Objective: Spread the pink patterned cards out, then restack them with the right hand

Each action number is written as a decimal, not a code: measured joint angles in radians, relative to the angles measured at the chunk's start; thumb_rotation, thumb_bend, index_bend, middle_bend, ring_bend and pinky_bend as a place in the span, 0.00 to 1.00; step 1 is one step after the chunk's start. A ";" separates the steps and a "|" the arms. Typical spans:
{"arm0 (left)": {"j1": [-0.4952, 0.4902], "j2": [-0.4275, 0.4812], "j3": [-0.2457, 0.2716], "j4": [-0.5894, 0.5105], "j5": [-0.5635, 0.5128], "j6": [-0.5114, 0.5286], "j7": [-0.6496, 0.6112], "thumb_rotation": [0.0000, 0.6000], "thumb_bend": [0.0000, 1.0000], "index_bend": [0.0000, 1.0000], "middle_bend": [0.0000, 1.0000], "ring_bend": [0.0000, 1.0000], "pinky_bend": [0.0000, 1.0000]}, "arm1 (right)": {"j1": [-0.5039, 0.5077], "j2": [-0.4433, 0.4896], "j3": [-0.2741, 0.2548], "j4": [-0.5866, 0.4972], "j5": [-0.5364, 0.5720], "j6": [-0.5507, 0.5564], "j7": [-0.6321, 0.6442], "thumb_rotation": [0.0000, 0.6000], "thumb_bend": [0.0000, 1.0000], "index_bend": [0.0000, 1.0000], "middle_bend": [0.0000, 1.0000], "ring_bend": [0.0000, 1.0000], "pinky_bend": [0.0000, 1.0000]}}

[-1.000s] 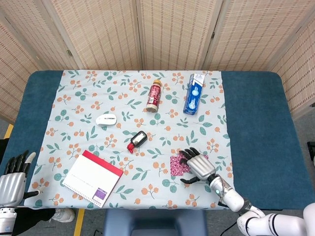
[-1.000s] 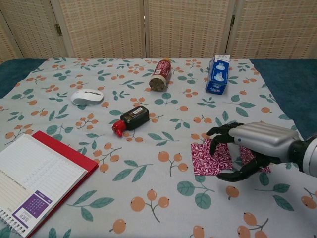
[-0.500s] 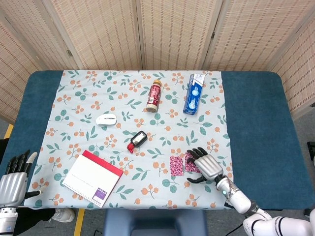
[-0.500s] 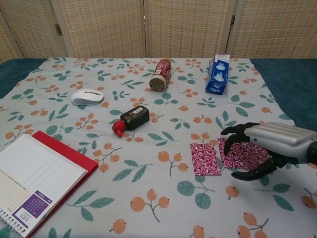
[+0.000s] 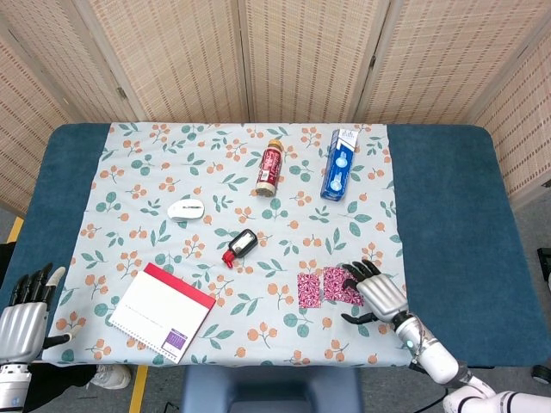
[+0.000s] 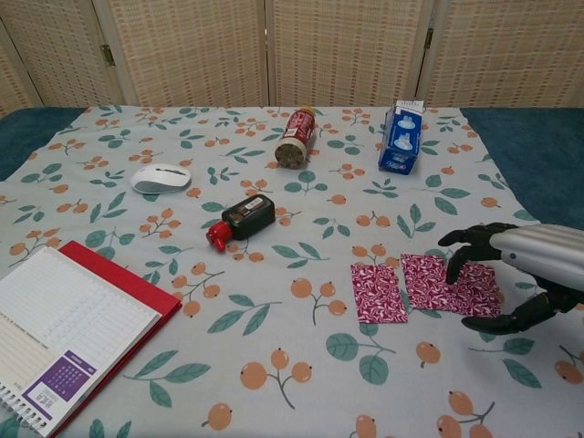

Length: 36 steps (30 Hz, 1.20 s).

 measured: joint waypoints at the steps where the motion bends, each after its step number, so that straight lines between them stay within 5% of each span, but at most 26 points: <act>1: 0.000 0.000 0.000 -0.002 0.001 0.000 0.002 1.00 0.09 0.09 0.00 0.06 0.00 | -0.008 0.005 -0.004 0.002 -0.001 0.006 0.005 0.48 0.30 0.30 0.10 0.00 0.00; 36: -0.004 -0.003 0.002 -0.018 0.009 -0.001 0.022 1.00 0.09 0.09 0.00 0.06 0.00 | -0.062 0.054 -0.001 0.054 -0.026 0.037 0.066 0.48 0.30 0.31 0.11 0.00 0.00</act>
